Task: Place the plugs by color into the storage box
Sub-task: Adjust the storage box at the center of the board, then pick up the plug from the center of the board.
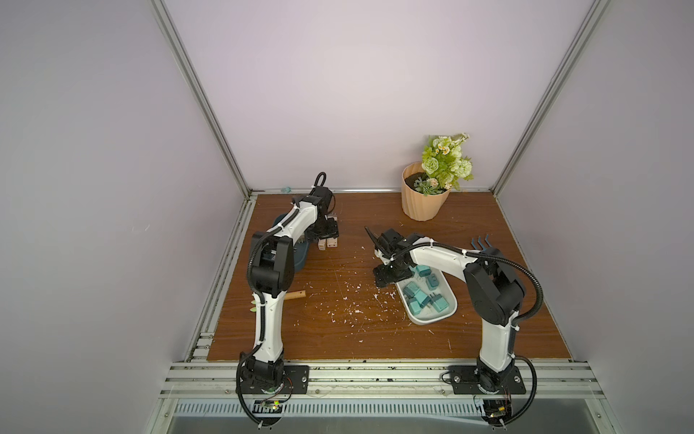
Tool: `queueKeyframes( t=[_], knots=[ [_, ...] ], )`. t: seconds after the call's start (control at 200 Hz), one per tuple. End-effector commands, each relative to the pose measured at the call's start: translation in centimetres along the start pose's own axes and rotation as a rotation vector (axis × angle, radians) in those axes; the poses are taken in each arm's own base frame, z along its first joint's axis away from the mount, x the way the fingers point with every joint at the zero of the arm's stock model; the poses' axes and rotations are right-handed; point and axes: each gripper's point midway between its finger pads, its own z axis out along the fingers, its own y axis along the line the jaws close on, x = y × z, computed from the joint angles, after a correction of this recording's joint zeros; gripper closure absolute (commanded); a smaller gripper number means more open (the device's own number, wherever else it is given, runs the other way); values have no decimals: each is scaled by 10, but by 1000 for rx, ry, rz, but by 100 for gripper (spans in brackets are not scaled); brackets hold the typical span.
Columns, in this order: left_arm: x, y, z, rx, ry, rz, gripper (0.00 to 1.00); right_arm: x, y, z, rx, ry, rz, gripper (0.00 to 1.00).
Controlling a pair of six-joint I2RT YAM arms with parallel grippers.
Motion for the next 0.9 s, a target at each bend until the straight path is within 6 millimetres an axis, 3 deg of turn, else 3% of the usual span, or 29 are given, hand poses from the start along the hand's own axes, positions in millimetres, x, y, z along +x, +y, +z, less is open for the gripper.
queueKeyframes(
  t=[0.0, 0.315, 0.505, 0.896],
  knots=[
    [-3, 23, -12, -46, -15, -35, 27, 22, -1, 20, -5, 90, -6, 20],
    [5, 11, 2, -63, 10, 7, 32, 22, -1, 22, -7, 97, -15, 20],
    [19, 6, 16, -89, 43, 33, 45, 24, -2, 22, -5, 100, -16, 20],
    [19, 7, 15, -93, 42, 43, 68, 23, -1, 22, -6, 98, -21, 20]
  ],
)
